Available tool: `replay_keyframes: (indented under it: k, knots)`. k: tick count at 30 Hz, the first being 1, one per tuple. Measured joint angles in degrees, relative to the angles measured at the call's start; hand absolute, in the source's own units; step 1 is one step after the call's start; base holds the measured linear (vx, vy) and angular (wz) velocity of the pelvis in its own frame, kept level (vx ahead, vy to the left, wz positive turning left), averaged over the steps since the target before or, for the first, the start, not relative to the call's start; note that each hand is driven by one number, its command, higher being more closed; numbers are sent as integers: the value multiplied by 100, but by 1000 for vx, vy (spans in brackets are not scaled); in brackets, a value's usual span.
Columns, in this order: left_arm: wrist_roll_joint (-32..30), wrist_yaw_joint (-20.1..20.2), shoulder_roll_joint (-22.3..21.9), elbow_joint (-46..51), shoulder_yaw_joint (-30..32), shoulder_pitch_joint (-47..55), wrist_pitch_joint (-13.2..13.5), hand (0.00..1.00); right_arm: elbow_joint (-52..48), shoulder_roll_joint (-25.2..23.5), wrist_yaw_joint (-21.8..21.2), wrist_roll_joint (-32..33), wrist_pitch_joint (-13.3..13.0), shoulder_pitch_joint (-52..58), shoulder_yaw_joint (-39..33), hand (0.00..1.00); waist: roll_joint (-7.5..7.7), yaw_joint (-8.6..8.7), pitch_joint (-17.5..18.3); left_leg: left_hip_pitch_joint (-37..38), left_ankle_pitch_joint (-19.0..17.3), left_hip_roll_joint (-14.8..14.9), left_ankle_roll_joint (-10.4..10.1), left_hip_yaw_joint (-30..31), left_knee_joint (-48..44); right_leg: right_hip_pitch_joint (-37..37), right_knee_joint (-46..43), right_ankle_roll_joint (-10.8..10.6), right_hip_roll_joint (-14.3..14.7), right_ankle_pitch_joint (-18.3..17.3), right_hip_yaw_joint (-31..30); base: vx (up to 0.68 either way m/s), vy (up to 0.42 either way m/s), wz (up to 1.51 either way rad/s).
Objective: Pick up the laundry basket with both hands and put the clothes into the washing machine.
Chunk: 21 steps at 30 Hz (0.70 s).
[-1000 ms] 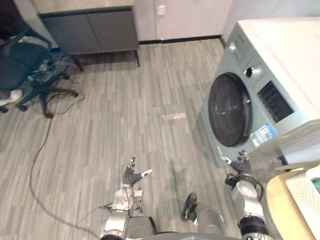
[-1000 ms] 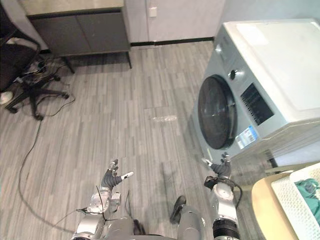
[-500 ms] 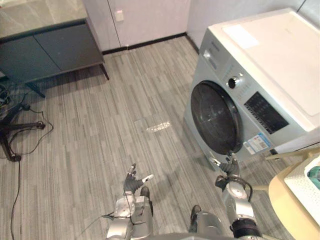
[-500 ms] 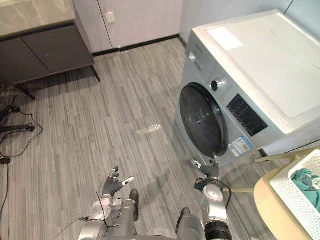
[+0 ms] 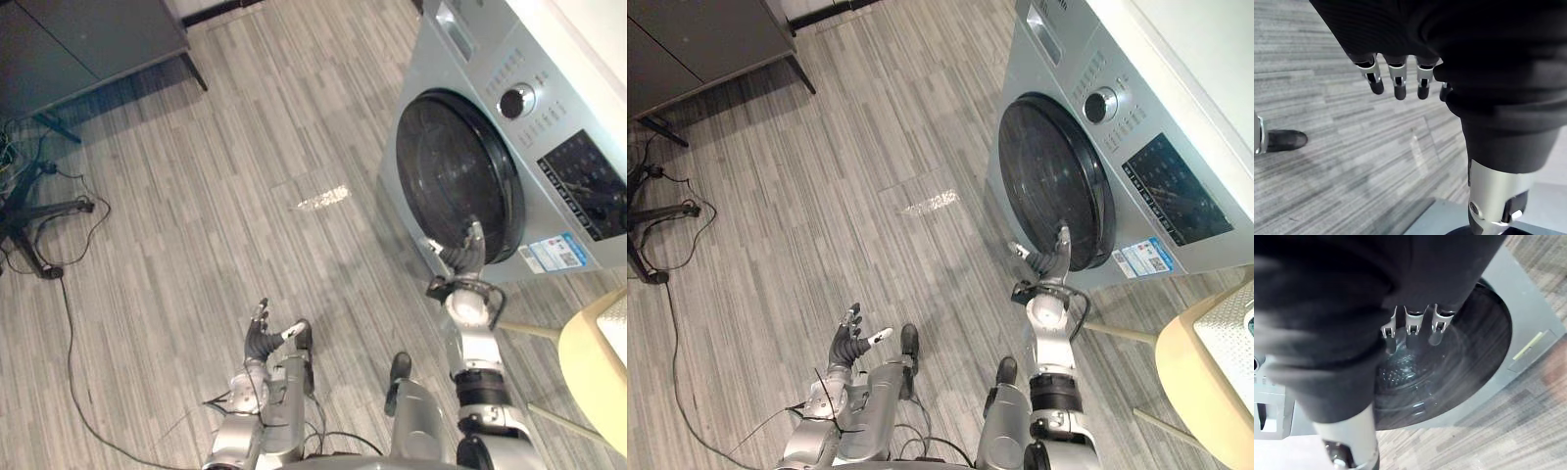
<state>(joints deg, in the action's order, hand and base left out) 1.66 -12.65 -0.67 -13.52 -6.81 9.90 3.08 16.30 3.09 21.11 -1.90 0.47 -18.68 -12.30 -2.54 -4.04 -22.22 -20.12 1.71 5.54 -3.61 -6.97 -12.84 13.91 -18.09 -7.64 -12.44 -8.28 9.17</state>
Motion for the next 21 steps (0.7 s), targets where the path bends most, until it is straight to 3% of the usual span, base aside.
replay_keyframes:
  k: [3,8,14,18,21]
  knots:
    - [-1,-44,-88,2,27,-41,1,0,-471,-60,275,-348,162,31,-255,0,-89,6,-102,20,101,-13,-20,19,161,55,-41,11,-27,-7,33,-1,-19,4]
    - [-4,-164,-220,120,83,-128,-1,0,-1596,-290,654,-1024,431,563,-357,0,-91,25,-170,64,203,-68,-60,24,454,150,-130,34,-111,-63,119,-8,-13,6]
    - [-6,-370,-235,426,287,-174,2,0,-2214,-696,802,-1223,496,806,-284,0,-86,41,-173,-1,202,-153,-60,17,414,261,-374,4,-259,-185,190,22,-6,8]
    - [-9,-405,-234,498,297,-211,8,0,-2240,-710,892,-1223,495,686,-242,0,-64,15,-185,-79,194,-171,-58,1,366,327,-407,5,-292,-191,201,11,2,3]
    - [-7,-401,-234,522,284,-236,56,0,-1680,-376,921,-1215,518,-347,-475,0,-72,31,-193,-371,201,-179,-55,-41,262,658,-514,4,-332,-191,178,-4,-9,-6]
